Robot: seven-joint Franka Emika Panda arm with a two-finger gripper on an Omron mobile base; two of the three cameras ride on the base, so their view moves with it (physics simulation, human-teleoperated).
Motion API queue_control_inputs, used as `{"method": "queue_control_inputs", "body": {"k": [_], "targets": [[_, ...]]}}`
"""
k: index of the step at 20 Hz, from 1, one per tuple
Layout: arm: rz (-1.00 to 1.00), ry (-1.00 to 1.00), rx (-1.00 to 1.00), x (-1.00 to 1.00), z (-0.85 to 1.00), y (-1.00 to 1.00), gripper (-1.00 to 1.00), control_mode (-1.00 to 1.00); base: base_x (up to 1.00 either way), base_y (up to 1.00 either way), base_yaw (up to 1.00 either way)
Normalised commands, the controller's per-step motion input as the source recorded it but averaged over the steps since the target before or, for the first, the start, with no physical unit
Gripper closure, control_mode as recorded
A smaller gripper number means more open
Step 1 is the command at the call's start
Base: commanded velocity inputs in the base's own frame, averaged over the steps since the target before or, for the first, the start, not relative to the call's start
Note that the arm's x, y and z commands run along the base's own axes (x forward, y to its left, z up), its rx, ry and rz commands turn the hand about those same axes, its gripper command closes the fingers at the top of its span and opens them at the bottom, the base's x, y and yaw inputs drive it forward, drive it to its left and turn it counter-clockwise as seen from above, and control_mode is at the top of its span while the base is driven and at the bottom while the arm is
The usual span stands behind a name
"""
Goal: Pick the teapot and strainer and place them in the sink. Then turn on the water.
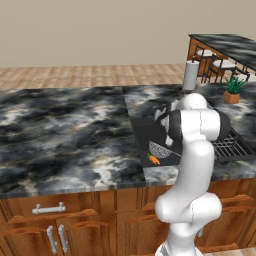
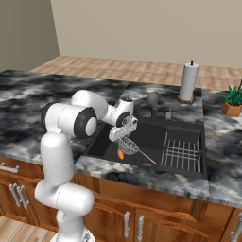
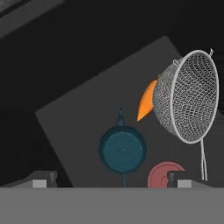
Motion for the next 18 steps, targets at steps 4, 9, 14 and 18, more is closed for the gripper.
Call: {"method": "queue_control_inputs", "body": {"k": [4,9,14,18], "targets": [[-0.19,-0.07,-0.01,-0.10,0.33,0.37,-1.00,-1.00,0.00,0.00,0.00],[-0.23,-0.13,-0.04,-0.14,0.38,0.56,-1.00,-1.00,0.00,0.00,0.00],[-0.24,-0.13,-0.02,-0.19,0.53,0.51,-1.00,-1.00,0.00,0.00,0.00],[-0.25,-0.12,0.00,-0.31,0.61,0.34,-1.00,-1.00,0.00,0.00,0.00]]}}
